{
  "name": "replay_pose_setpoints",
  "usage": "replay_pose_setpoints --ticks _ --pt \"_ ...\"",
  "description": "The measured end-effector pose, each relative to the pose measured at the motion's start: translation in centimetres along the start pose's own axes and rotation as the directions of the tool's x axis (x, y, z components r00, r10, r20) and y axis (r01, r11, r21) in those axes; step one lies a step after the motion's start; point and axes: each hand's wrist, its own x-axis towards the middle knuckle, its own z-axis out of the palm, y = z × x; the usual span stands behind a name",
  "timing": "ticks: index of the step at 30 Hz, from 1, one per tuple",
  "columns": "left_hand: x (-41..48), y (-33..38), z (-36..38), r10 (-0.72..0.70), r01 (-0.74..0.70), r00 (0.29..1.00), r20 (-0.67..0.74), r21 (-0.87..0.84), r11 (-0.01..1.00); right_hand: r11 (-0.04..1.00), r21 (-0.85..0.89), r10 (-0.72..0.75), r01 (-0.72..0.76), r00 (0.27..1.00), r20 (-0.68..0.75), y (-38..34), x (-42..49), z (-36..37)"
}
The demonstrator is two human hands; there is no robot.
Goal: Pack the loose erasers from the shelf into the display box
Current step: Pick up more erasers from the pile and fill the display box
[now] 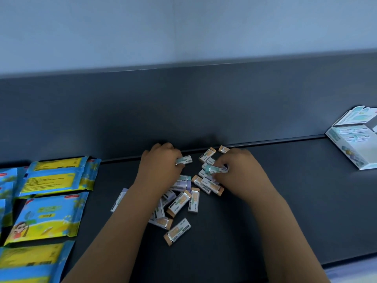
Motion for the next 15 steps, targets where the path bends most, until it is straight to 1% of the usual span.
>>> replay_pose_setpoints --ticks 2,5,6,10,13,15 --pt "-0.3 -0.3 -0.1 0.0 -0.002 1.0 -0.031 -0.058 0.998 0.999 0.013 -0.029 0.029 0.998 -0.052 0.1 -0.4 -0.1" --pt "-1.1 -0.2 -0.5 -0.036 0.001 0.993 -0.11 -0.305 0.952 0.993 0.104 -0.049 0.06 0.993 -0.103 0.1 -0.9 -0.3" --pt "-1.4 0.0 -0.6 -0.035 -0.016 0.989 -0.14 -0.341 0.94 0.989 0.132 -0.058 0.072 0.992 -0.108 0.1 -1.0 -0.4" --pt "-2.4 1.5 -0.7 -0.008 -0.067 0.972 -0.235 -0.313 0.948 0.969 0.207 -0.107 0.134 0.985 -0.136 0.6 -1.5 -1.3" --pt "-2.8 3.2 -0.4 0.036 -0.107 0.971 -0.237 -0.293 0.95 0.96 0.229 -0.125 0.159 0.979 -0.159 1.4 -1.8 -2.1" --pt "-2.8 4.6 -0.2 0.056 -0.124 0.973 -0.223 -0.306 0.944 0.966 0.187 -0.144 0.18 0.971 -0.191 2.4 -1.9 -2.3"
